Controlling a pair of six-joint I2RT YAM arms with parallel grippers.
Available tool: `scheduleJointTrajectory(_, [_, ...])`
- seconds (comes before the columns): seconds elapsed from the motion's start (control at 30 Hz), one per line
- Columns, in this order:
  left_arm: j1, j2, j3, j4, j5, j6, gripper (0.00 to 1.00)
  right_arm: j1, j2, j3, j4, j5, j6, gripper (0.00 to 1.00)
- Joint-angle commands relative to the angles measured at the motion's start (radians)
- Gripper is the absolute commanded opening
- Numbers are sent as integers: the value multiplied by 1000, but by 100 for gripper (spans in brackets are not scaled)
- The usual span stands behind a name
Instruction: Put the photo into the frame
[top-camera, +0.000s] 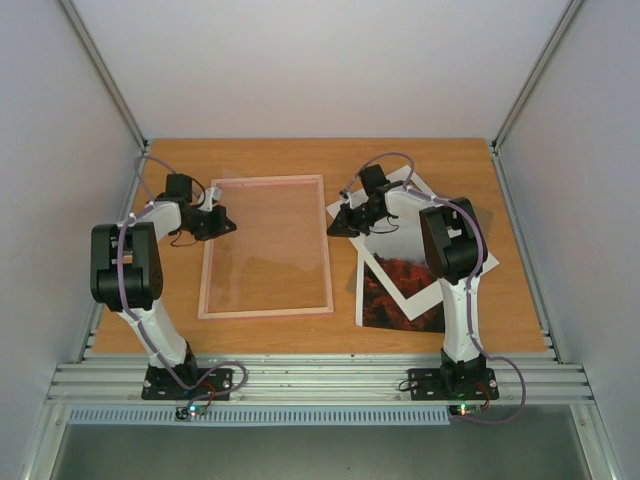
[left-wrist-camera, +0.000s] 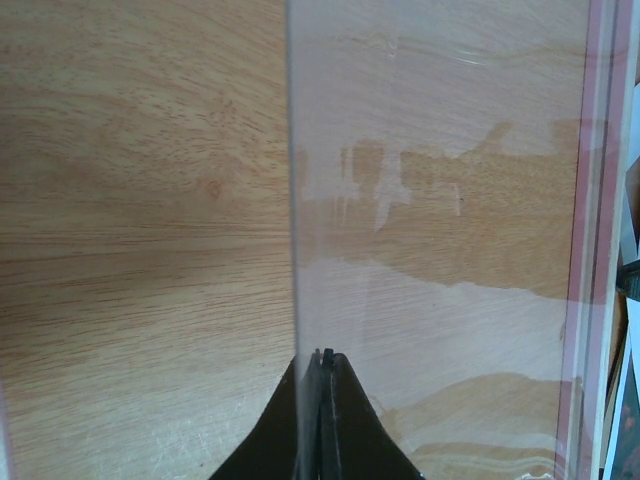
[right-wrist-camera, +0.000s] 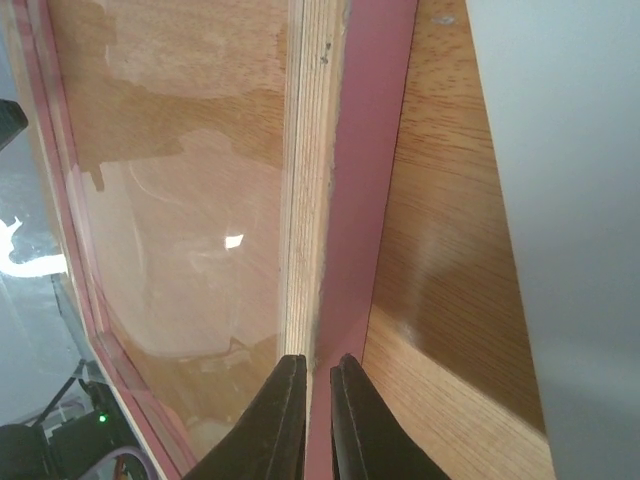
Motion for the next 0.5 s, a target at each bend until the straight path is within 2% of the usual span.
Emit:
scheduleJointTrajectory(0.0, [8,8,10,19,-24,20,0,13,-11,18,4,19,9,11])
scheduleJointTrajectory(0.23, [9,5,7,18,-31,19,1,21,-14,14,18,11,28,11])
scheduleJointTrajectory(0.47, [10,-1,-3,21,-50,-5,0,24,-3,6,-9,78,29,9])
